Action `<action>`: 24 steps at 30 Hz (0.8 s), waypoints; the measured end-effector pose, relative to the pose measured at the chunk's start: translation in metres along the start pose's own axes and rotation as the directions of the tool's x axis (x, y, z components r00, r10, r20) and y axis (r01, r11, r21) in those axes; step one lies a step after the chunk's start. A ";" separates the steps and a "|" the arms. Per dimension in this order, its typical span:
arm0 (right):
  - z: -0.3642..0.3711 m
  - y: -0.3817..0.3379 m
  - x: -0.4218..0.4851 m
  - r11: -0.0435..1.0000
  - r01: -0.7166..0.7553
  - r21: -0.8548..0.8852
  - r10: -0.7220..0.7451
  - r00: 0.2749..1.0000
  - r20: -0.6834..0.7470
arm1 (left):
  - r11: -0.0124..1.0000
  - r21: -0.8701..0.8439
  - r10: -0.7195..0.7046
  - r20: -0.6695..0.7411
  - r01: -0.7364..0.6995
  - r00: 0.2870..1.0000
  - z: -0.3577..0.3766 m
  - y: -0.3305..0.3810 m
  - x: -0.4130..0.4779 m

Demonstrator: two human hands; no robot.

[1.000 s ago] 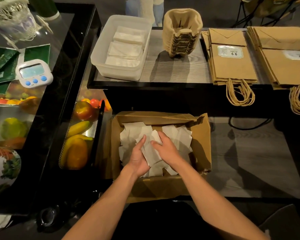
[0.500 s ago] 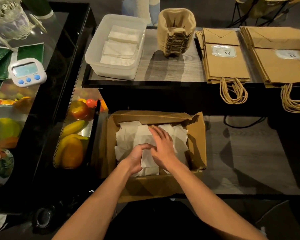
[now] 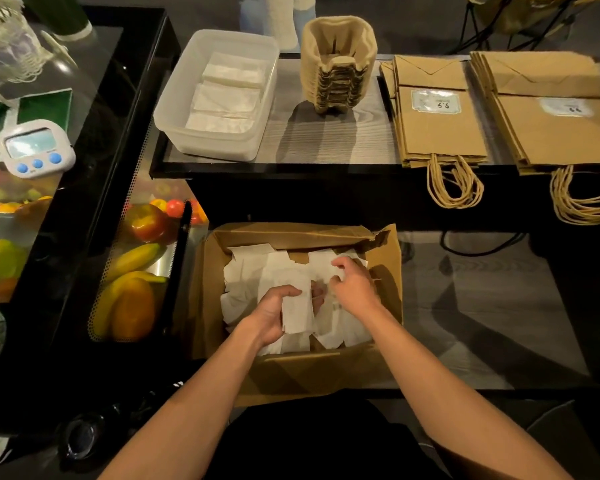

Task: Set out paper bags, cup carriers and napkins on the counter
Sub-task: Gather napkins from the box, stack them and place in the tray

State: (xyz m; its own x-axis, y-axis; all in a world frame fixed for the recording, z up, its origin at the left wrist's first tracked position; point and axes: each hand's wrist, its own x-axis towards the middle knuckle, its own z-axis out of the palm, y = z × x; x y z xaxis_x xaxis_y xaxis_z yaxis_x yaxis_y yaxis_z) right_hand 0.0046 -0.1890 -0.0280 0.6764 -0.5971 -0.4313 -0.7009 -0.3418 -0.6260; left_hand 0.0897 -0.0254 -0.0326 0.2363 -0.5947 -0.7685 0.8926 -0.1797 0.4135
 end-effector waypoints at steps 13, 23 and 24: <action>-0.013 0.033 0.046 0.868 0.106 -0.485 -0.029 0.986 0.163 | 0.993 0.118 -0.002 -0.087 0.013 0.996 0.023 0.001 0.037; -0.020 0.044 0.066 0.623 0.489 -0.611 -0.165 0.846 0.508 | 0.998 0.066 -0.012 -0.167 0.023 0.986 0.032 -0.001 0.049; -0.020 0.044 0.066 0.583 0.506 -0.636 -0.186 0.845 0.502 | 0.998 0.052 -0.010 -0.171 0.019 0.985 0.032 -0.001 0.050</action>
State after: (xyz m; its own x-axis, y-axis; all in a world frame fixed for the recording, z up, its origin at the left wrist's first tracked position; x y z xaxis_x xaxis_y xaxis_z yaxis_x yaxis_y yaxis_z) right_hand 0.0137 -0.2579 -0.0708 0.8154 -0.0763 -0.5739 -0.2099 -0.9628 -0.1702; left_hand 0.0883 -0.0802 -0.0559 0.2891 -0.4504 -0.8448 0.8760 -0.2315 0.4231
